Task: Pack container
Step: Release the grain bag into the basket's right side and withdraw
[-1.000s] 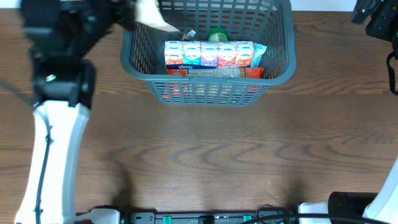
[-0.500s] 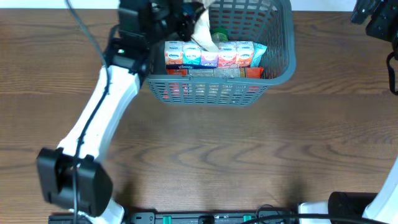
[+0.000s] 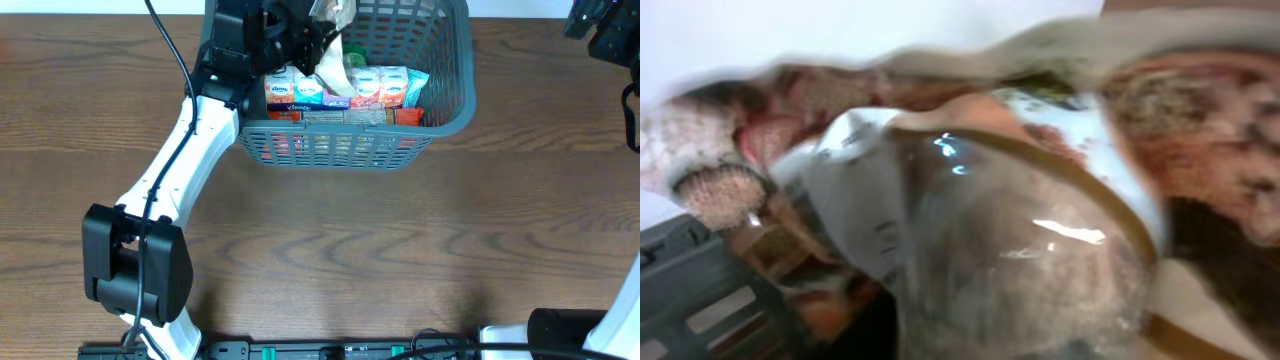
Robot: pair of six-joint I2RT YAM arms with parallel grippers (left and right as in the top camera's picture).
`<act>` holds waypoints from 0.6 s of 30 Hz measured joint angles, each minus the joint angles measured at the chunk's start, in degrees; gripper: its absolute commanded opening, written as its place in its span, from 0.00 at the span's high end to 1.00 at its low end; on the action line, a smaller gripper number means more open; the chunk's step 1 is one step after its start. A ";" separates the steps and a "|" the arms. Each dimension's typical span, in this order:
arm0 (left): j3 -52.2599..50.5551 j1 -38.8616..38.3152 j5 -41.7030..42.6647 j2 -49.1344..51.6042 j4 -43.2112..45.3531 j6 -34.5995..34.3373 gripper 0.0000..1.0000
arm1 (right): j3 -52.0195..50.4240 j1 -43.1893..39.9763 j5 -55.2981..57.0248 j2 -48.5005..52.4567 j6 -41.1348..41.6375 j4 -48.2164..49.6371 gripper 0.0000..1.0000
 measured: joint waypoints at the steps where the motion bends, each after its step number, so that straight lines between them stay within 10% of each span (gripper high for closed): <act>1: 0.00 0.00 -0.02 0.00 -0.09 0.02 0.01 | 0.00 0.00 0.00 0.00 0.00 0.00 0.01; 18: 0.00 5.01 -12.83 -10.54 -10.29 -0.13 0.01 | 0.00 0.00 0.00 0.00 0.00 -0.02 0.01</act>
